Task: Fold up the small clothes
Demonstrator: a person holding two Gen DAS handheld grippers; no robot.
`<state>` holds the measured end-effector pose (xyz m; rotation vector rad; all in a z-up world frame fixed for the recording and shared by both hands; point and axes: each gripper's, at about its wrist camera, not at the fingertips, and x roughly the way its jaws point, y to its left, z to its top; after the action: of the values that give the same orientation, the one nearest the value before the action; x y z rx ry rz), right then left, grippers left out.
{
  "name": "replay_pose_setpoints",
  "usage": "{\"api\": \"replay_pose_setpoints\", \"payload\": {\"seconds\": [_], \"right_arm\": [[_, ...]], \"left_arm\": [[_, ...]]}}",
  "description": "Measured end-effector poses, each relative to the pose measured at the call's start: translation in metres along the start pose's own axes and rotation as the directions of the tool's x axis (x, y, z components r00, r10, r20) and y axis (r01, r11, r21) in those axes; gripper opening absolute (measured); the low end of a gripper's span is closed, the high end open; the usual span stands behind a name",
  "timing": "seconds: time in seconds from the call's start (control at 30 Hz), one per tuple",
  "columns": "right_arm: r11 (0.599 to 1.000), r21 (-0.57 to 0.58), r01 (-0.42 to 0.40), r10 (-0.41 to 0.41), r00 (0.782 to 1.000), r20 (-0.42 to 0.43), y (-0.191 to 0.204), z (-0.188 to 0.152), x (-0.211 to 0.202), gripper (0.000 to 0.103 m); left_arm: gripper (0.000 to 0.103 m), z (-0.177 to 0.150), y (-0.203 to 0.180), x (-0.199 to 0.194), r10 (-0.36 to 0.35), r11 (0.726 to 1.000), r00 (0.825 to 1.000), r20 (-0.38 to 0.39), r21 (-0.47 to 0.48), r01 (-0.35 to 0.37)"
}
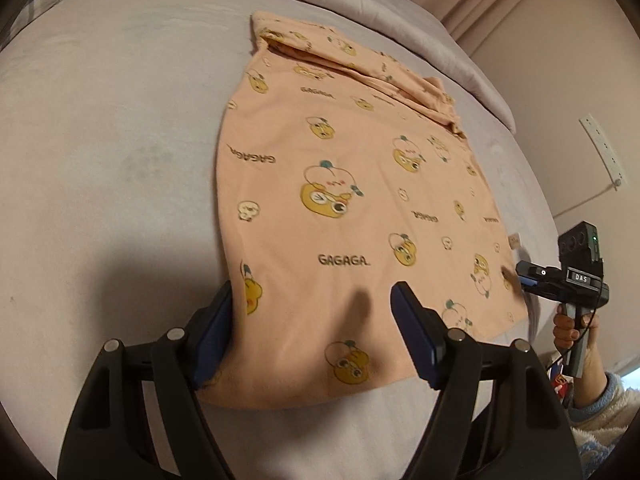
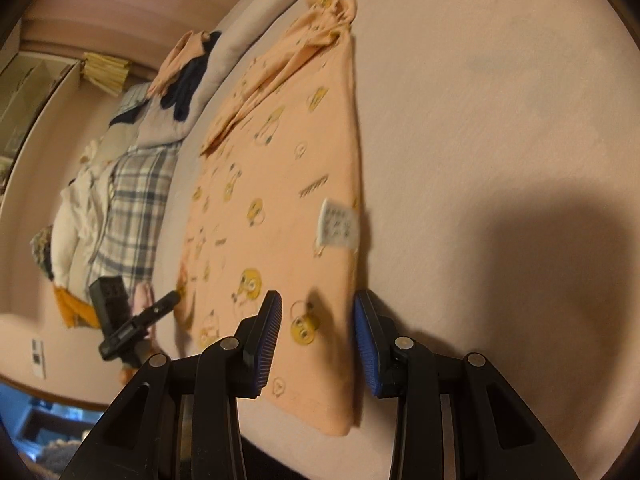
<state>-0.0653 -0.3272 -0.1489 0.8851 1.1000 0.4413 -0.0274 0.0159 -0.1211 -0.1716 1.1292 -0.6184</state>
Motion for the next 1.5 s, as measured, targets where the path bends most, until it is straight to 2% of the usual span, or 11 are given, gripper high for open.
{"api": "replay_pose_setpoints", "payload": {"seconds": [0.17,0.3,0.43,0.53,0.63,0.73,1.07,1.23,1.33,1.47,1.5], "right_arm": [[0.999,0.001,-0.032,0.032,0.999,-0.008,0.003,0.006,0.010,0.036],[0.999,-0.020,-0.033,0.032,0.999,-0.012,0.008,0.012,0.016,0.036],[0.999,-0.033,-0.039,0.038,0.999,-0.008,0.008,0.015,0.018,0.036],[0.998,-0.062,-0.024,0.023,1.000,-0.001,0.011,0.014,0.019,0.036],[0.994,-0.106,0.016,-0.016,1.000,-0.001,0.016,0.010,0.018,0.025],[0.990,-0.129,0.052,-0.054,0.998,-0.011,0.017,0.005,0.018,0.012],[0.993,-0.110,0.050,-0.057,0.997,-0.053,0.011,-0.009,0.011,0.012],[0.994,-0.102,0.034,-0.039,0.998,-0.052,0.011,-0.011,0.011,0.012],[0.995,-0.094,0.026,-0.031,0.998,-0.052,0.010,-0.010,0.014,0.012],[0.993,-0.112,0.032,-0.038,0.998,-0.048,0.013,-0.011,0.015,0.012],[0.993,-0.115,0.030,-0.035,0.998,-0.048,0.013,-0.011,0.015,0.012]], "left_arm": [[0.075,0.005,-0.007,0.008,-0.037,0.999,0.999,-0.015,0.014,0.038],[0.069,0.012,-0.012,0.016,-0.049,0.999,0.999,-0.017,0.015,0.049],[0.044,0.018,-0.012,0.022,-0.047,0.999,0.999,-0.019,0.006,0.047],[0.032,0.020,-0.010,0.022,-0.043,0.999,0.999,-0.019,-0.003,0.043],[0.018,0.021,-0.009,0.021,-0.020,1.000,1.000,-0.017,-0.003,0.020],[0.014,0.021,-0.004,0.019,-0.012,1.000,1.000,-0.014,-0.022,0.012],[0.014,0.011,0.007,0.011,-0.002,0.999,0.999,-0.035,-0.040,0.000],[0.029,0.018,0.014,0.010,-0.016,0.997,1.000,-0.005,-0.073,0.015],[0.041,0.026,0.015,0.020,-0.070,0.994,0.997,-0.011,-0.079,0.069],[0.035,0.024,0.011,0.020,-0.080,0.995,0.997,-0.012,-0.064,0.079],[0.028,0.022,0.012,0.019,-0.088,0.994,0.996,-0.017,-0.066,0.087]]}}
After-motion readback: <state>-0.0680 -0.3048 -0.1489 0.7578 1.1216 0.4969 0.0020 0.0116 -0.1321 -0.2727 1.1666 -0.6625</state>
